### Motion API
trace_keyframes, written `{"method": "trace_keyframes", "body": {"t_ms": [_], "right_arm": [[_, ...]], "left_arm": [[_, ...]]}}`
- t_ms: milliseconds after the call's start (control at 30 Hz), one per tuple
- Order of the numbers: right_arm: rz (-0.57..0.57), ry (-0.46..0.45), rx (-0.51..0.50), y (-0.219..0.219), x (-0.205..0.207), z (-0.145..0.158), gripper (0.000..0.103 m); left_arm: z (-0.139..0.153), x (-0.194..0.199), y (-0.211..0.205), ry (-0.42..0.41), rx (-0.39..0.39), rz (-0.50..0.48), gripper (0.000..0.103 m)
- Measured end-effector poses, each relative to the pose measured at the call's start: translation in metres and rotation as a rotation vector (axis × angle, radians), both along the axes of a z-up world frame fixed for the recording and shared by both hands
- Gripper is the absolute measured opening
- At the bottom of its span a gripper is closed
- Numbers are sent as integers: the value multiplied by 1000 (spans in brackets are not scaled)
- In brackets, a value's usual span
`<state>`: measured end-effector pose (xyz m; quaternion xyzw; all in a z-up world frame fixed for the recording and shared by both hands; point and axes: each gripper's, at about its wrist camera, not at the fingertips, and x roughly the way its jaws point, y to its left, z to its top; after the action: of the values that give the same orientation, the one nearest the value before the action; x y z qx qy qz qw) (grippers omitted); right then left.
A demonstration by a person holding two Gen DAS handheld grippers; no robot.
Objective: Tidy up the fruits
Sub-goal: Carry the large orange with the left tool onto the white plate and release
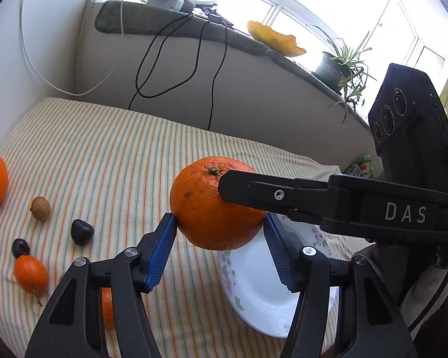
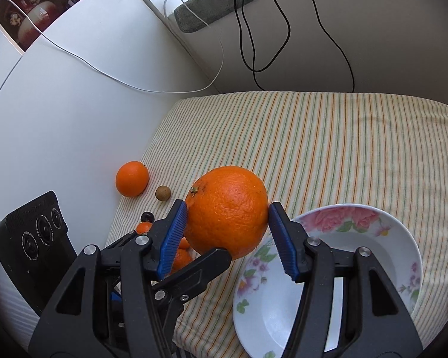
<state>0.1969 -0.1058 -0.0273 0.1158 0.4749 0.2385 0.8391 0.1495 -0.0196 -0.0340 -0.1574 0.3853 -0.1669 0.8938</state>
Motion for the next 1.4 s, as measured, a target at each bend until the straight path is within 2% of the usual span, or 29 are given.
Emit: {"method": "trace_keyframes", "body": {"t_ms": [333, 800, 1167, 1400], "right_arm": [[-71, -33, -4, -47, -40, 6, 59], [-163, 18, 54, -98, -47, -31, 59], [-160, 32, 36, -101, -46, -37, 59], [-160, 0, 16, -101, -50, -31, 59]], "left_arm": [[2, -7, -46, -5, 15, -92, 60], [-23, 4, -87, 51, 69, -165, 60], [-24, 6, -94, 63, 96, -183, 59], [-22, 3, -98, 50, 115, -191, 57]]}}
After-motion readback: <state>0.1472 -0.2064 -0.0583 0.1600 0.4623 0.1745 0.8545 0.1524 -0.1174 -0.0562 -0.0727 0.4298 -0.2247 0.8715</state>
